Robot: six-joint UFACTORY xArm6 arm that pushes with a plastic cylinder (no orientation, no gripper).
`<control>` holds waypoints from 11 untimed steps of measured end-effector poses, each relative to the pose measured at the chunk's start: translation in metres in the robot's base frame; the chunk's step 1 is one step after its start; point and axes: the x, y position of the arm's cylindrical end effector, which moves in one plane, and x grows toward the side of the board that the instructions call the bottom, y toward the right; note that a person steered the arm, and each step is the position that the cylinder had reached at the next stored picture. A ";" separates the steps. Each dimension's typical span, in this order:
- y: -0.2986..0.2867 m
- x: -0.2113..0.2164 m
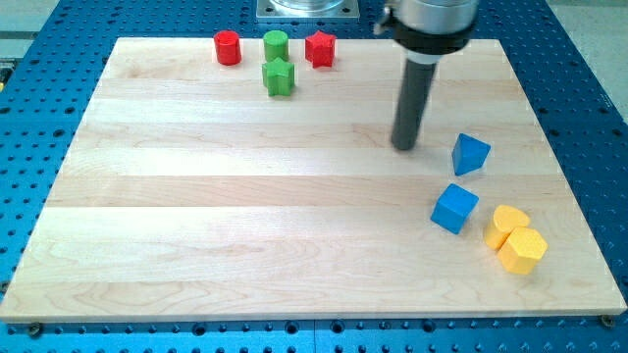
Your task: Slightly push down the cube
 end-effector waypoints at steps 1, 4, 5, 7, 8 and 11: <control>0.037 0.003; 0.016 0.072; 0.007 0.018; 0.049 0.031; 0.048 0.069; -0.025 0.035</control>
